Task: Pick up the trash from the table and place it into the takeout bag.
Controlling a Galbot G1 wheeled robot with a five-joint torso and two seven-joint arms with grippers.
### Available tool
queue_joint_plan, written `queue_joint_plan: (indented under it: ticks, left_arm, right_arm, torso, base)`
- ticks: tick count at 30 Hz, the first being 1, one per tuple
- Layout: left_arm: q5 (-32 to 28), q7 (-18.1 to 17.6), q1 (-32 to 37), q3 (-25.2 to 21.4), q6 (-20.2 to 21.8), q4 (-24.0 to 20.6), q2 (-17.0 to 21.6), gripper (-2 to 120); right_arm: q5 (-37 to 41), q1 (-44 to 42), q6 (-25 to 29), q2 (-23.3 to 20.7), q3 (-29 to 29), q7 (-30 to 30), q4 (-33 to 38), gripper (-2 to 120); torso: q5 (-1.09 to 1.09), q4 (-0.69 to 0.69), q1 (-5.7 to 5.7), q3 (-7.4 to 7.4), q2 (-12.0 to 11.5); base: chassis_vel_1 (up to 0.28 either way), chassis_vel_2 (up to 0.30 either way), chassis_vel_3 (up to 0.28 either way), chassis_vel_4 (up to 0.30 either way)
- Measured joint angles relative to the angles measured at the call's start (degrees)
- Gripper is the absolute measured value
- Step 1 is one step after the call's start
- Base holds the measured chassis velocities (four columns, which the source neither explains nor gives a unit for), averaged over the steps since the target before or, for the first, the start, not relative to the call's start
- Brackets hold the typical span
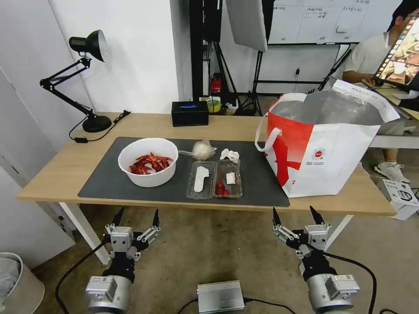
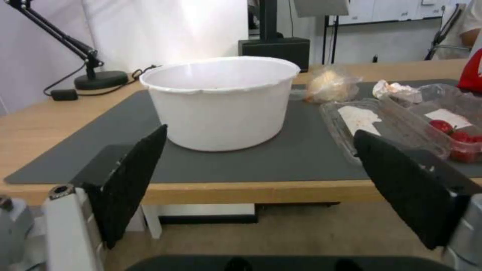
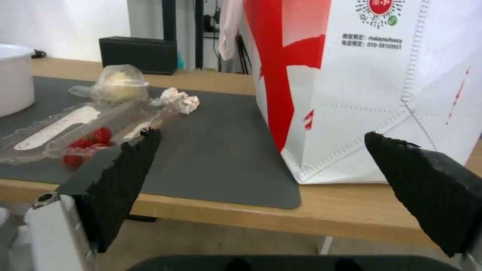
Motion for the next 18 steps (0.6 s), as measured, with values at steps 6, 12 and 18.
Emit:
queue_joint_plan:
  ticks: [6, 12, 18]
  left_arm:
    - [-5.1, -1.0, -1.3, 0.0, 1.0, 1.0, 2.9, 100]
    - [-11.9, -1.6, -2.9, 0.2, 1.5, 2.4, 5.8, 100]
    - [-20.7, -2.6, -4.9, 0.4, 2.4, 4.3, 9.5, 100]
  right_arm:
    - [8.4, 0.3, -8.6, -6.1, 7.8, 1.8, 2.7, 100]
    - [18.4, 0.6, -16.9, -12.8, 16.3, 3.3, 5.5, 100]
    - [20.3, 0.5, -15.8, -13.3, 17.1, 2.8, 5.4, 100]
  torso:
    - [-0.01, -0.02, 0.01, 0.00, 0.0]
    - [-0.01, -0.01, 0.00, 0.00, 0.0]
    - [-0.02, 0.00, 0.00, 0.00, 0.0]
  base:
    - [0.000, 0.000, 0.000, 0.000]
    - [0.000, 0.000, 0.000, 0.000]
    - [0.000, 0.000, 0.000, 0.000]
